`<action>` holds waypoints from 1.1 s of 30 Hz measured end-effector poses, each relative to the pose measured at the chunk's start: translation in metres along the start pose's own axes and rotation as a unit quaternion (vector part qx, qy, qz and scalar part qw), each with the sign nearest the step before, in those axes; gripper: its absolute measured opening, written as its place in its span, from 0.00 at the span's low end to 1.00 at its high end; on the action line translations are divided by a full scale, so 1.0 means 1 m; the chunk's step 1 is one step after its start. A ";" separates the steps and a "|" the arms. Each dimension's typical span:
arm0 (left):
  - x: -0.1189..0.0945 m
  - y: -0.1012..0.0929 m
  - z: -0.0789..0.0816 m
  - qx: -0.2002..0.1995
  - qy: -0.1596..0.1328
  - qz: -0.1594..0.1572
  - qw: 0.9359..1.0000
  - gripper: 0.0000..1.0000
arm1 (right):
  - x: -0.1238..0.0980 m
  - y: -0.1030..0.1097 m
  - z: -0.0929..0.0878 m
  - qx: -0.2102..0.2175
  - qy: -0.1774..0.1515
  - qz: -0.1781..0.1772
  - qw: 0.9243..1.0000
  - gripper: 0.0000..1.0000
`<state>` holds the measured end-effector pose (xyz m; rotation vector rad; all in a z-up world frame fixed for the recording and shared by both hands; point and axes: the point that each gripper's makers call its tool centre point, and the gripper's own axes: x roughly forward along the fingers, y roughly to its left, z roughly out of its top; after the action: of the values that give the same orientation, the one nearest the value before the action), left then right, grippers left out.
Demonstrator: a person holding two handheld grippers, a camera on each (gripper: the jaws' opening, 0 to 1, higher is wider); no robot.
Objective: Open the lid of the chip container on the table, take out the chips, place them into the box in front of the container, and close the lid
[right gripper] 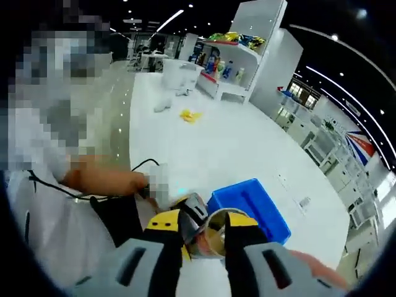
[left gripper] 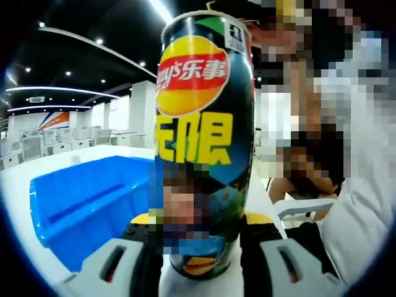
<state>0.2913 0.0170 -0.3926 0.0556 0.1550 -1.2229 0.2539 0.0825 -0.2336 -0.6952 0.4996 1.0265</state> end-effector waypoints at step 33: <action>-0.001 0.001 0.000 0.009 -0.002 0.014 1.000 0.49 | 0.021 -0.006 -0.024 0.040 0.096 -0.031 0.994 0.00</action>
<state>0.2916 0.0179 -0.3926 0.0713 0.1391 -1.1971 0.2671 0.0760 -0.2627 -0.7361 0.6784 0.8821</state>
